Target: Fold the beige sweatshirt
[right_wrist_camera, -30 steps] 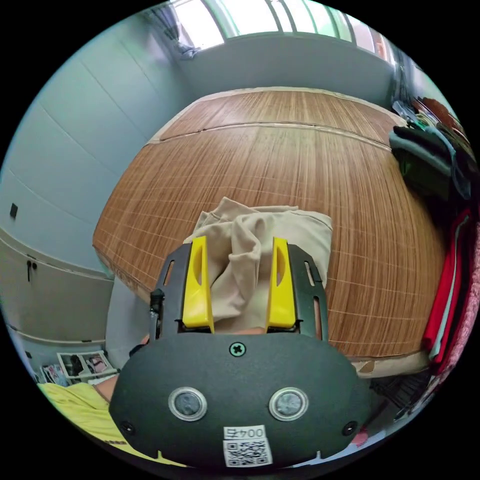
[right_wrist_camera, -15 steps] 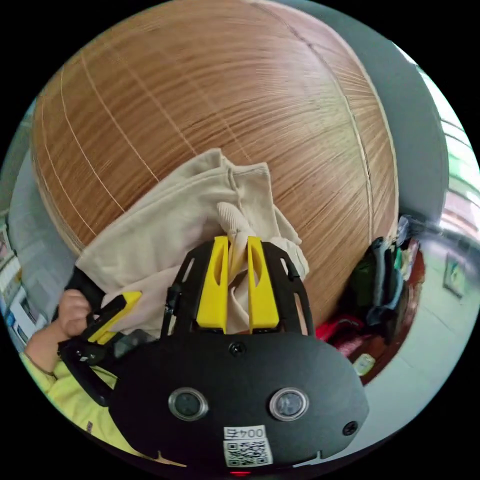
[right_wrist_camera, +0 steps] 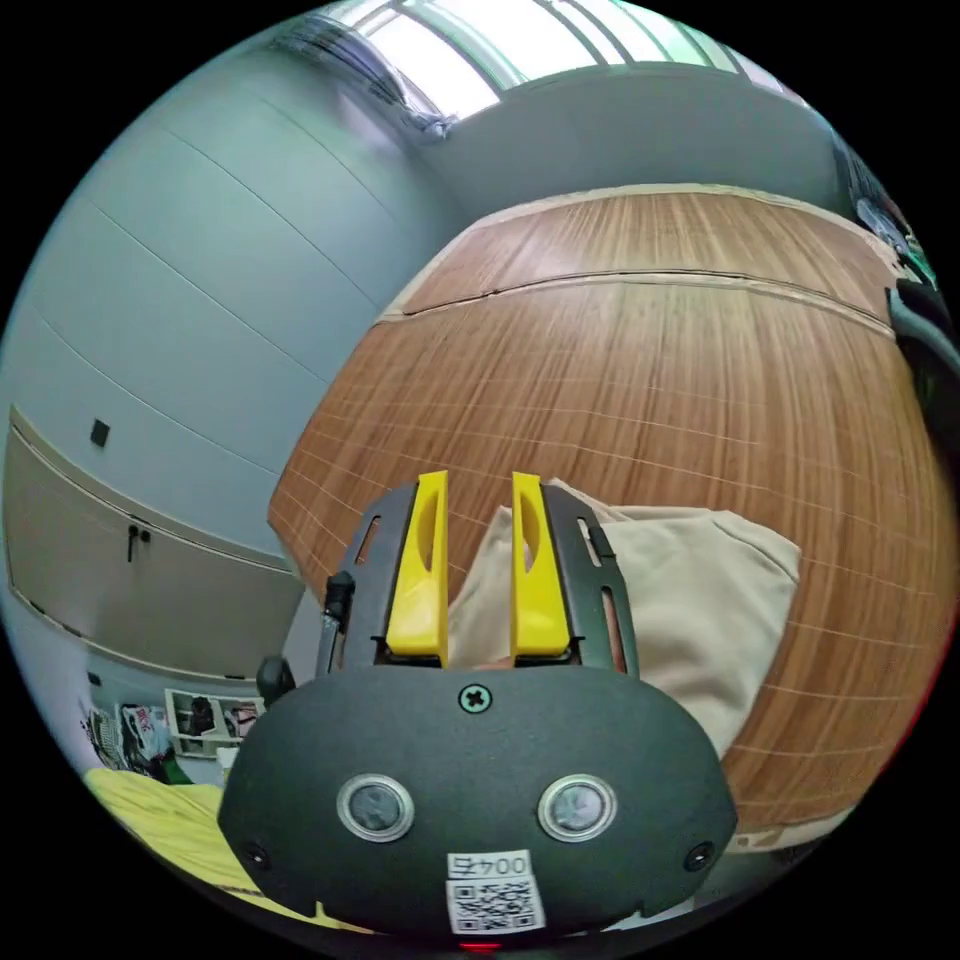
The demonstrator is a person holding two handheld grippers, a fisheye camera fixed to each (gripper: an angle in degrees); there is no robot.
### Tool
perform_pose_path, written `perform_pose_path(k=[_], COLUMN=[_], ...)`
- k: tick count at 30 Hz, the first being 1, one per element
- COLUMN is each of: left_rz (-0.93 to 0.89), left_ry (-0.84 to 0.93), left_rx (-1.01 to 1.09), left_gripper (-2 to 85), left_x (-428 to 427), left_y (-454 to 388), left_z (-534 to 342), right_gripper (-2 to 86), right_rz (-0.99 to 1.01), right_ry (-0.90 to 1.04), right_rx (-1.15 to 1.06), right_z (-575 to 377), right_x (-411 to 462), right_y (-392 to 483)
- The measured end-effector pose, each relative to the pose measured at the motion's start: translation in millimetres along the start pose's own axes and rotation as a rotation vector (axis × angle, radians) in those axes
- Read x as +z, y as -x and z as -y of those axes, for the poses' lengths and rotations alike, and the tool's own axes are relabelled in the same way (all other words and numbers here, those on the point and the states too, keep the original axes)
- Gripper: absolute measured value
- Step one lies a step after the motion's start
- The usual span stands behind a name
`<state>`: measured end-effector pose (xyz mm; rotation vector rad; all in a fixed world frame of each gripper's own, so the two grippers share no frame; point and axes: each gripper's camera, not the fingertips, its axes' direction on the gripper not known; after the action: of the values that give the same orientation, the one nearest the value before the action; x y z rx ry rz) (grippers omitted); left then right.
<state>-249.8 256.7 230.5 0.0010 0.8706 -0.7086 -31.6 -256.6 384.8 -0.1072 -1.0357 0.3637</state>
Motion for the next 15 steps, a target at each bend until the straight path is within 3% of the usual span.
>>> perform_pose_path(k=[2, 4, 10, 15], left_rz=[-0.412, -0.555, -0.390, -0.393], left_ry=[-0.068, -0.135, -0.121, -0.114], left_rx=[-0.268, -0.327, -0.238, -0.240], left_gripper=[3.9, 4.0, 4.3, 4.8], left_x=[4, 7, -9, -12], left_y=[83, 116, 128, 147], left_z=[-13, -25, -16, -14], right_gripper=[12.9, 13.4, 13.3, 10.8], right_rz=[-0.075, -0.113, -0.157, -0.065], right_ry=[0.087, 0.131, 0.158, 0.099], right_rx=[0.012, 0.022, -0.048, -0.076], right_z=[-19, -31, -34, -49], right_x=[-1, 3, 19, -8], right_y=[-16, -25, 0, -4])
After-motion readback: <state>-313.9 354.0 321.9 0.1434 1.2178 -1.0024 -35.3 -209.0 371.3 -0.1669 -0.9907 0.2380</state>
